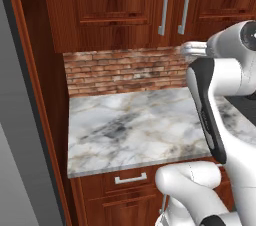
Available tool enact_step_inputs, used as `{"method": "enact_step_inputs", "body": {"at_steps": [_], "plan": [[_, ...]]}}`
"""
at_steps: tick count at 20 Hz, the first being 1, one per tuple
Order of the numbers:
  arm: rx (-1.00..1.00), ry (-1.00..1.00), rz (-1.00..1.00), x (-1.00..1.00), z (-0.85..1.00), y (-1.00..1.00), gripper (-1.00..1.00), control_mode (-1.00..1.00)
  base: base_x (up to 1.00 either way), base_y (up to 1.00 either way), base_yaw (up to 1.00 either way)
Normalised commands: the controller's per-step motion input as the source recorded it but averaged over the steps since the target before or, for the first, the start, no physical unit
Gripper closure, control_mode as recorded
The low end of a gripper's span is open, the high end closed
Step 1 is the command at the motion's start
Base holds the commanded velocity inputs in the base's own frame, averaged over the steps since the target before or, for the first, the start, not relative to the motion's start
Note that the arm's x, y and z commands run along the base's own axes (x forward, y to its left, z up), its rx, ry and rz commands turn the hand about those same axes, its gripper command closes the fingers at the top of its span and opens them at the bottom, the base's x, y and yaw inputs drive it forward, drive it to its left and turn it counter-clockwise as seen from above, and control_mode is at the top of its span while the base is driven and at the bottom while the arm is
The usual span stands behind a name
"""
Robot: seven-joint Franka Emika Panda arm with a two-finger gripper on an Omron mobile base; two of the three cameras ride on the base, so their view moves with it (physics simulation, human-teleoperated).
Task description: Open the cabinet and move the ladle to the pot. Then close the cabinet.
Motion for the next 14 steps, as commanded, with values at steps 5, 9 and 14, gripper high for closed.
{"method": "enact_step_inputs", "body": {"at_steps": [5, 9, 14], "plan": [[0.02, -0.09, -0.02, 0.00, 0.56, -0.01, -1.00, -1.00, 0.00, 0.00, 0.00], [0.04, 0.00, 0.01, 0.02, 0.43, 0.00, -1.00, -1.00, 0.00, 0.00, 0.00], [0.00, 0.00, 0.07, 0.00, 0.36, -0.01, -1.00, -1.00, 0.00, 0.00, 0.00]]}}
